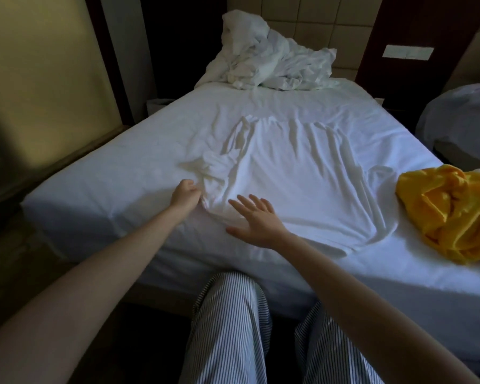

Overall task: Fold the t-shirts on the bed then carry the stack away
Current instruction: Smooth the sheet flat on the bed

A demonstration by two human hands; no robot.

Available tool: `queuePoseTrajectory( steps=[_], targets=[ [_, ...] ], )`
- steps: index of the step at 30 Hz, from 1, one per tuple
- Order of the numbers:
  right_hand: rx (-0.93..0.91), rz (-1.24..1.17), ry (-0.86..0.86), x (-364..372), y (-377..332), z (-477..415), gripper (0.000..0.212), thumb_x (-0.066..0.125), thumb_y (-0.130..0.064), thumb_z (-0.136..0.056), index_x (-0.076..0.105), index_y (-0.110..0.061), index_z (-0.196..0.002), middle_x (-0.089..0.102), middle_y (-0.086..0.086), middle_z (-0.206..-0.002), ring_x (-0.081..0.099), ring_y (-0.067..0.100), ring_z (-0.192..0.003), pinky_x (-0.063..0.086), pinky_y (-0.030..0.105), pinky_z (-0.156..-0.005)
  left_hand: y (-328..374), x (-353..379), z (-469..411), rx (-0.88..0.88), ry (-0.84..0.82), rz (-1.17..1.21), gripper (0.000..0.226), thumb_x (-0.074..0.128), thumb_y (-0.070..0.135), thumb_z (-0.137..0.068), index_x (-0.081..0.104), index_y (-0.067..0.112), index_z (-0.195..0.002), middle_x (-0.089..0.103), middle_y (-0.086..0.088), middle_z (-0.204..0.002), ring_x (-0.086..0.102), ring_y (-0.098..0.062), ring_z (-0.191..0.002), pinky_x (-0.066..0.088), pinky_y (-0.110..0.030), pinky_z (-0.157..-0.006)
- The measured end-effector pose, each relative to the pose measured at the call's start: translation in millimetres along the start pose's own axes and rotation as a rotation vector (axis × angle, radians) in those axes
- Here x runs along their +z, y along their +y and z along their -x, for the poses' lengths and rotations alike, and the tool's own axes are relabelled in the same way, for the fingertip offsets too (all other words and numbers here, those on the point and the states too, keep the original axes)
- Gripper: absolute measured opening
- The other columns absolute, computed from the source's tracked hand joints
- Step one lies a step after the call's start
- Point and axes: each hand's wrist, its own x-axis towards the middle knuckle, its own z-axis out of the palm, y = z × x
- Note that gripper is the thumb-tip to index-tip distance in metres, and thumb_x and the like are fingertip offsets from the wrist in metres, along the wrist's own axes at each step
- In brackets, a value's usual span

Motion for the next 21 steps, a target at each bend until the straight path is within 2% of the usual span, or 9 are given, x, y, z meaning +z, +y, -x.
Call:
queuePoseTrajectory(
  steps=[2, 5, 8, 9, 12, 13, 15, 19, 21],
  targets=[
    [0.008, -0.017, -0.015, 7, -10, -19, 0.077, 0.041, -0.063, -0.088, 0.009, -0.03, -0.15, 0.006, 0.002, -0.159, 0.0, 0.024, -0.145, -0.001, 0.042, -0.117, 5, 1, -24, -0.031, -0.012, 0.049, 0.065, 0.056, 0.018, -0.069, 0.044, 0.006, -0.132, 0.056, -0.011, -0.124, 0.059, -0.03, -0.109, 0.05, -0.042, -0.094],
    [0.037, -0.049, -0.024, 15, -19, -41, 0.079, 0.042, -0.061, -0.089, 0.004, -0.028, -0.15, -0.001, 0.003, -0.159, -0.006, 0.026, -0.145, -0.007, 0.042, -0.116, 12, 5, -60, 0.014, -0.037, 0.051, 0.063, 0.062, 0.021, -0.074, 0.043, 0.01, -0.134, 0.055, -0.012, -0.129, 0.057, -0.03, -0.114, 0.049, -0.043, -0.095],
    [0.045, -0.025, -0.027, 23, -22, -57, 0.078, 0.041, -0.058, -0.09, 0.0, -0.028, -0.15, -0.004, 0.005, -0.159, -0.01, 0.028, -0.144, -0.009, 0.043, -0.115, 11, 8, -96, -0.002, -0.044, 0.05, 0.077, 0.067, 0.026, -0.083, 0.026, 0.015, -0.147, 0.043, -0.01, -0.143, 0.048, -0.026, -0.126, 0.042, -0.042, -0.104],
    [0.044, -0.023, -0.03, 25, -24, -60, 0.076, 0.041, -0.056, -0.091, 0.001, -0.028, -0.15, -0.004, 0.005, -0.159, -0.009, 0.03, -0.144, -0.008, 0.043, -0.115, 13, 9, -104, 0.006, -0.052, 0.032, 0.073, 0.068, 0.026, -0.083, 0.031, 0.013, -0.145, 0.045, -0.01, -0.141, 0.049, -0.025, -0.125, 0.042, -0.04, -0.104],
    [0.033, -0.024, -0.028, 33, -27, -70, 0.062, 0.032, -0.047, -0.097, 0.009, -0.027, -0.15, 0.001, 0.008, -0.158, -0.002, 0.032, -0.144, -0.002, 0.044, -0.114, 18, 13, -114, 0.086, -0.093, -0.12, 0.028, 0.067, 0.025, -0.085, 0.063, 0.005, -0.105, 0.066, -0.012, -0.101, 0.062, -0.025, -0.092, 0.049, -0.03, -0.08],
    [0.032, -0.023, -0.021, 35, -27, -71, 0.057, 0.025, -0.046, -0.097, 0.012, -0.027, -0.15, 0.004, 0.008, -0.158, 0.0, 0.033, -0.144, 0.0, 0.043, -0.114, 21, 13, -114, 0.109, -0.098, -0.136, 0.017, 0.065, 0.024, -0.087, 0.064, 0.007, -0.089, 0.063, -0.009, -0.084, 0.059, -0.021, -0.079, 0.046, -0.026, -0.068],
    [0.026, -0.044, -0.011, 34, -27, -70, 0.057, 0.014, -0.046, -0.094, 0.019, -0.029, -0.149, 0.008, 0.008, -0.158, 0.002, 0.032, -0.144, 0.0, 0.041, -0.114, 29, 7, -114, 0.136, -0.085, -0.032, 0.024, 0.061, 0.021, -0.09, 0.053, 0.017, -0.068, 0.051, 0.0, -0.066, 0.048, -0.011, -0.062, 0.038, -0.02, -0.055],
    [-0.088, -0.219, 0.15, 22, -37, -56, 0.071, 0.005, -0.05, -0.086, 0.028, -0.022, -0.147, 0.026, 0.009, -0.154, 0.015, 0.029, -0.143, 0.004, 0.038, -0.115, 58, -27, -118, 0.102, 0.033, 0.381, 0.024, 0.059, 0.016, -0.089, 0.051, 0.017, -0.066, 0.052, -0.001, -0.069, 0.05, -0.01, -0.063, 0.041, -0.018, -0.053],
    [-0.111, -0.283, 0.202, 13, -44, -55, 0.066, 0.011, -0.048, -0.09, 0.028, -0.02, -0.147, 0.028, 0.009, -0.153, 0.019, 0.028, -0.143, 0.009, 0.035, -0.115, 69, -46, -120, 0.109, 0.005, 0.358, 0.028, 0.06, 0.015, -0.088, 0.046, 0.017, -0.064, 0.051, -0.002, -0.068, 0.052, -0.009, -0.059, 0.04, -0.018, -0.052]
  ],
)
